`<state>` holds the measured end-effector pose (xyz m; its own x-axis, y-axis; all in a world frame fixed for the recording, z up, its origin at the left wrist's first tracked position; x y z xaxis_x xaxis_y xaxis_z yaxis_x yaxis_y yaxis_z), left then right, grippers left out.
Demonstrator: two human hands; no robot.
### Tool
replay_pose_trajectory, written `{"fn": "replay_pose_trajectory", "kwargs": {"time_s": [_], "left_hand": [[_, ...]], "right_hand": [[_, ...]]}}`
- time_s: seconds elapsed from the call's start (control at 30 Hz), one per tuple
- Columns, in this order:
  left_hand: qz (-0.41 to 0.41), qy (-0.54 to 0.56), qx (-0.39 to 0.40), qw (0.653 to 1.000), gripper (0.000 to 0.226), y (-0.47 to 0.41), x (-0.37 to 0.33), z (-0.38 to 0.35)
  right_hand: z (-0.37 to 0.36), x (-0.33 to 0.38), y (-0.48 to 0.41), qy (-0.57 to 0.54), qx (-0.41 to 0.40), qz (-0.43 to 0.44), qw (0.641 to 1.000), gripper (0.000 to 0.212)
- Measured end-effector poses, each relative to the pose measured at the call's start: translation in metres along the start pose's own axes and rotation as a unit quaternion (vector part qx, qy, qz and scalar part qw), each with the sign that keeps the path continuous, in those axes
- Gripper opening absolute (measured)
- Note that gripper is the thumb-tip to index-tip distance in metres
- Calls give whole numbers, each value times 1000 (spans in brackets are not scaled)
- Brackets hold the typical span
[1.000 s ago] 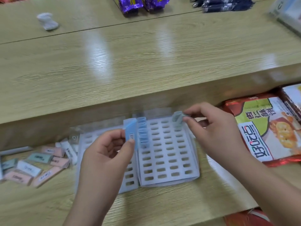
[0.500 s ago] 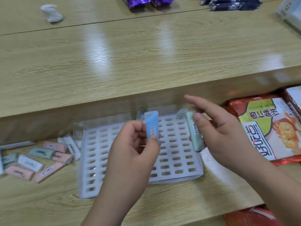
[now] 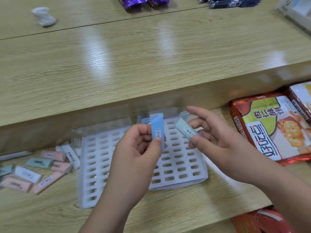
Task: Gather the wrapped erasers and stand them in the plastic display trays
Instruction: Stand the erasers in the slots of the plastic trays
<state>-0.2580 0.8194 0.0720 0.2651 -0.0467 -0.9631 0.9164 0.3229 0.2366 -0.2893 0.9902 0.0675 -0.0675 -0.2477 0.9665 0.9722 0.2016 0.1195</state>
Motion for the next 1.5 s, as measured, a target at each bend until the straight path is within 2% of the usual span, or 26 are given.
{"fn": "replay_pose_trajectory", "kwargs": {"time_s": [0.07, 0.2, 0.27, 0.33, 0.4, 0.5, 0.57, 0.67, 0.93, 1.13, 1.23, 1.37, 1.5], "left_hand": [[-2, -5, -2, 1000, 14, -1, 0, 1], [-20, 5, -5, 1000, 51, -1, -5, 3], [-28, 4, -4, 1000, 60, -2, -7, 4], [-34, -6, -6, 999, 58, -2, -8, 4], [-43, -17, -12, 999, 52, -2, -11, 6], [-76, -40, -43, 995, 34, 0, -15, 15], [-103, -55, -58, 991, 24, 2, -16, 20], [-129, -56, -86, 986, 14, 4, -13, 29], [-134, -94, -100, 981, 16, 2, 5, 37], [-167, -190, -105, 962, 16, 2, 11, 33], [-189, -226, -108, 949, 11, 2, 7, 33], [-229, -256, -95, 934, 4, 1, -1, 34], [-302, -331, -76, 891, 26, 5, -10, 29]], "right_hand": [[5, -3, -2, -44, -21, -24, 999, 42], [20, -2, -6, -93, -71, -32, 993, 25], [27, -2, -8, -78, -90, -21, 993, 17], [36, -2, -10, -16, -113, 8, 993, 18], [43, 2, -12, 80, -126, 55, 987, 37], [43, 23, -14, 227, -146, 164, 949, 37], [42, 32, -17, 293, -171, 190, 921, 33], [39, 27, -26, 322, -178, 171, 914, 23], [35, 32, -28, 384, -194, 255, 866, 9], [30, 16, -27, 388, -179, 294, 855, 6], [26, 15, -24, 390, -185, 303, 849, 15], [21, 12, -23, 390, -185, 304, 849, 17], [22, 10, -24, 378, -182, 302, 856, 22]]}}
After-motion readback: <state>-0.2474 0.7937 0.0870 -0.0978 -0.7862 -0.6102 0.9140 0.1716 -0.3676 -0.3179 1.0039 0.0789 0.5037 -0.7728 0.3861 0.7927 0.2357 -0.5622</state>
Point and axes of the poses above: each hand's wrist, its own y-axis away from the middle knuckle, its own z-axis out of the back of the hand, x = y × z, the point moved 10 cm from there along -y, towards the middle knuckle, and after that the axes turned 11 degrees about -x, right-handed, at the moved point
